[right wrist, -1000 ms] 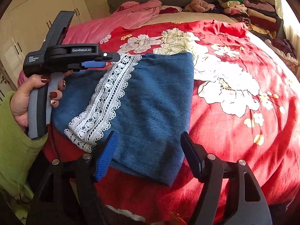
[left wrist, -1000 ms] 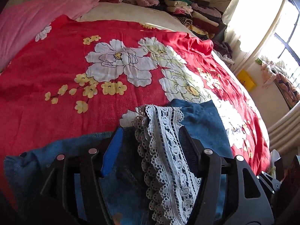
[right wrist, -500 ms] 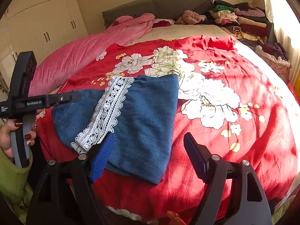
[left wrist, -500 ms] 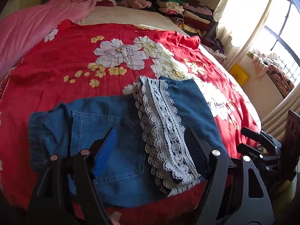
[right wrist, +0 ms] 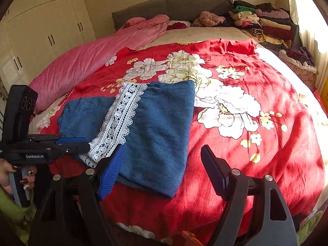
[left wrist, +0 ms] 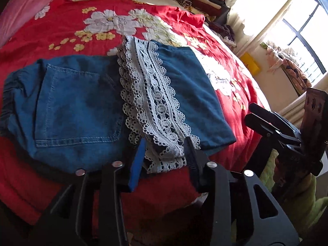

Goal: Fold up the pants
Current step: 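Open both grippers and move them back from the folded pants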

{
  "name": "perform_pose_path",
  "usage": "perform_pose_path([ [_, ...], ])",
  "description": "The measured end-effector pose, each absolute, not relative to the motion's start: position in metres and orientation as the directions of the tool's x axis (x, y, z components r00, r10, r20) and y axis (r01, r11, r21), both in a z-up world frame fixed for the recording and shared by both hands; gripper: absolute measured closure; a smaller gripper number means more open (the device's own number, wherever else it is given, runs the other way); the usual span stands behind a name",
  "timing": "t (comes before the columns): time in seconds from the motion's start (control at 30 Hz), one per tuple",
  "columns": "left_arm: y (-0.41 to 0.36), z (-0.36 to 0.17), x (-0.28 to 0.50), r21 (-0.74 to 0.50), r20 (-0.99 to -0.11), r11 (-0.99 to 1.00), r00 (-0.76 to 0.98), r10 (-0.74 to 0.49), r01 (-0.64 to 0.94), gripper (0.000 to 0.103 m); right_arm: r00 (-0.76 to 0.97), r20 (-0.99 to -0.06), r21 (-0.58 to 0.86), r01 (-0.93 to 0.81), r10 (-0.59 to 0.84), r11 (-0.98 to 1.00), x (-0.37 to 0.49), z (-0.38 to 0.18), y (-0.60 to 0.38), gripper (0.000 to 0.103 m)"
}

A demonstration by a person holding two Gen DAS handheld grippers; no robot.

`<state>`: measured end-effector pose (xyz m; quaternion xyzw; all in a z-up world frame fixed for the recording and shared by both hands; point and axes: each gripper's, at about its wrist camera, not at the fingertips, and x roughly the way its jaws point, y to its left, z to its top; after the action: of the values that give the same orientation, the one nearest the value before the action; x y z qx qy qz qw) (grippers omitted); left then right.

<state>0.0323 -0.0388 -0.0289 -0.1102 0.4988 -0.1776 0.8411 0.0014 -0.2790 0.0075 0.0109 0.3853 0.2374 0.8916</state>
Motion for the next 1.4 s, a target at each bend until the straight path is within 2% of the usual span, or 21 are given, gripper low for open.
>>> perform_pose_path([
  [0.07, -0.045, -0.037, 0.034, -0.341, -0.813, 0.921, 0.432, -0.390, 0.189, 0.067, 0.583, -0.688, 0.207, -0.412, 0.432, 0.887, 0.002, 0.004, -0.279, 0.028],
  [0.1, -0.048, -0.039, 0.034, -0.319, -0.816, 0.926, 0.439, -0.376, 0.202, 0.088, 0.576, -0.695, 0.209, -0.412, 0.431, 0.887, 0.003, 0.001, -0.278, 0.028],
  [0.27, -0.043, -0.024, 0.026, -0.267, -0.805, 0.934, 0.478, -0.352, 0.238, 0.090, 0.545, -0.721, 0.202, -0.427, 0.428, 0.882, 0.005, -0.008, -0.269, 0.028],
  [0.4, -0.034, -0.030, 0.020, -0.242, -0.823, 0.943, 0.467, -0.324, 0.228, 0.085, 0.539, -0.715, 0.166, -0.487, 0.445, 0.857, -0.001, -0.004, -0.250, 0.028],
  [0.47, -0.033, -0.040, 0.021, -0.251, -0.834, 0.945, 0.449, -0.322, 0.210, 0.083, 0.523, -0.728, 0.152, -0.506, 0.443, 0.849, 0.000, -0.010, -0.241, 0.034],
  [0.6, -0.040, -0.043, 0.020, -0.225, -0.839, 0.948, 0.450, -0.307, 0.225, 0.081, 0.467, -0.776, 0.152, -0.515, 0.424, 0.844, 0.006, -0.031, -0.234, 0.051],
  [0.67, -0.037, -0.039, 0.019, -0.227, -0.834, 0.948, 0.458, -0.308, 0.225, 0.078, 0.456, -0.800, 0.132, -0.500, 0.390, 0.856, 0.008, -0.040, -0.237, 0.058],
  [0.7, -0.035, -0.036, 0.019, -0.223, -0.831, 0.950, 0.467, -0.303, 0.220, 0.073, 0.448, -0.807, 0.136, -0.494, 0.385, 0.859, 0.008, -0.042, -0.240, 0.060],
  [0.73, -0.034, -0.033, 0.018, -0.219, -0.826, 0.952, 0.478, -0.298, 0.216, 0.069, 0.444, -0.808, 0.144, -0.488, 0.387, 0.861, 0.009, -0.044, -0.243, 0.061],
  [0.93, -0.037, -0.031, 0.021, -0.137, -0.827, 0.967, 0.512, -0.232, 0.216, 0.069, 0.438, -0.814, 0.143, -0.484, 0.381, 0.863, 0.009, -0.047, -0.246, 0.060],
  [1.07, -0.033, -0.049, 0.027, -0.165, -0.845, 0.966, 0.476, -0.243, 0.201, 0.066, 0.428, -0.814, 0.164, -0.479, 0.393, 0.862, 0.011, -0.049, -0.248, 0.060],
  [1.37, -0.032, -0.038, 0.021, -0.158, -0.838, 0.965, 0.489, -0.242, 0.207, 0.063, 0.442, -0.807, 0.164, -0.469, 0.391, 0.868, 0.006, -0.041, -0.251, 0.058],
  [1.4, -0.032, -0.035, 0.020, -0.157, -0.836, 0.965, 0.493, -0.242, 0.208, 0.061, 0.448, -0.805, 0.162, -0.467, 0.390, 0.869, 0.005, -0.040, -0.252, 0.055],
])
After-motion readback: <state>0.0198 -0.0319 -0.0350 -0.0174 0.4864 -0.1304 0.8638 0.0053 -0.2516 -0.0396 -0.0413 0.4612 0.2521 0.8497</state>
